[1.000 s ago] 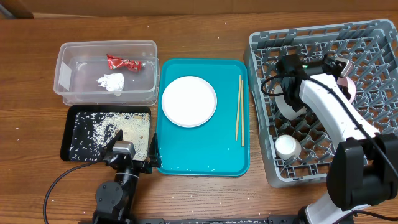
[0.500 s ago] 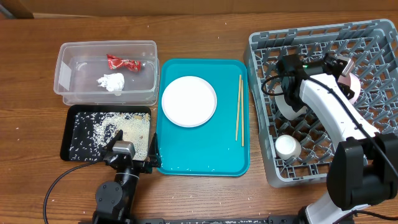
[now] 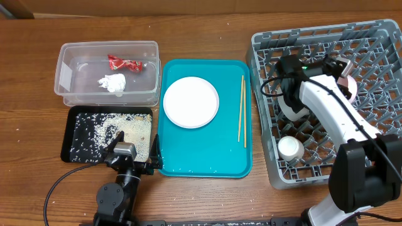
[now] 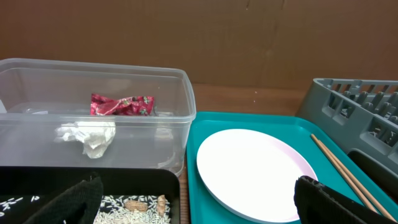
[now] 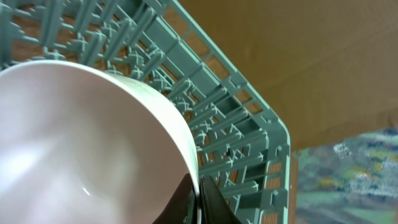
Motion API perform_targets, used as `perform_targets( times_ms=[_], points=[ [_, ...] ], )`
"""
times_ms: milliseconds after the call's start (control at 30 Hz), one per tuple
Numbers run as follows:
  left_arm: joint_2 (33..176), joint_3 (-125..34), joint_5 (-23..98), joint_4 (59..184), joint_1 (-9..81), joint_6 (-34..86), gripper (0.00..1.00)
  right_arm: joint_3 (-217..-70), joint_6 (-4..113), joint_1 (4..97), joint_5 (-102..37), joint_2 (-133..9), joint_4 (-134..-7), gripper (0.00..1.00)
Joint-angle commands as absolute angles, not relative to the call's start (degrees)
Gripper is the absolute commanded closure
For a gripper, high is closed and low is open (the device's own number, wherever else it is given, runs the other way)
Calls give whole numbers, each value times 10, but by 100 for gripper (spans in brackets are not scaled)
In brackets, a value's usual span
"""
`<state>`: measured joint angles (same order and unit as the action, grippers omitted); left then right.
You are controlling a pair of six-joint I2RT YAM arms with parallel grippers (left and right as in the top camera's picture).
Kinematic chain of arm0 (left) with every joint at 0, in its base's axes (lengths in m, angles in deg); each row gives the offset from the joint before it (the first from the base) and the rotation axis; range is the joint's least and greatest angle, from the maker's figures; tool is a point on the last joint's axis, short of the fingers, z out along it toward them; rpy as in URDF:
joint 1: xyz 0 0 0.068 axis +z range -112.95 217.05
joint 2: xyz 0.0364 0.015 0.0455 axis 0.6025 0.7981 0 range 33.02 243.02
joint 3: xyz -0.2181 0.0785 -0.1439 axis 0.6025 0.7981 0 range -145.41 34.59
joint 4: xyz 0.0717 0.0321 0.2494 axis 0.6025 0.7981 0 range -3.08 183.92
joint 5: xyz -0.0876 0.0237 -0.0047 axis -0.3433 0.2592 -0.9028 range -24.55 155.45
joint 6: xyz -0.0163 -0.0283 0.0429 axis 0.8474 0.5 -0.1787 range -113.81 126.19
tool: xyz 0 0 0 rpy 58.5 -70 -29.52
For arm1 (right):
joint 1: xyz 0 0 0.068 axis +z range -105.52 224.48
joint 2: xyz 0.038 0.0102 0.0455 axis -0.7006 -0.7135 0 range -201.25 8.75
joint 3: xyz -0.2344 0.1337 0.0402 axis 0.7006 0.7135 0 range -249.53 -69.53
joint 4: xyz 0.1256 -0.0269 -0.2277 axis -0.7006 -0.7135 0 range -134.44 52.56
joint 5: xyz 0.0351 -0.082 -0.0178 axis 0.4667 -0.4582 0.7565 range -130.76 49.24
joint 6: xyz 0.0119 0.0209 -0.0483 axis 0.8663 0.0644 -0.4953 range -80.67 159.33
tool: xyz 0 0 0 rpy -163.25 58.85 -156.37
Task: Sort waste into correct bins and load items into the dishwasher
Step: 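Carry the pink bowl to the rack's back and set it upright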
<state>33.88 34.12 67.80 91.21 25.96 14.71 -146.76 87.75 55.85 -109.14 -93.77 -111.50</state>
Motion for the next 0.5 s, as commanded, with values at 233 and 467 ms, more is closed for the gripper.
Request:
perform_targets(
  times_ms=[233,467],
  points=[
    [334,343,684,911,265,137,0,-1474,885,567,-1178,-935,-1156,96],
    [334,343,684,910,265,137,0,-1466,889,559,-1156,-935,-1135,96]
  ],
)
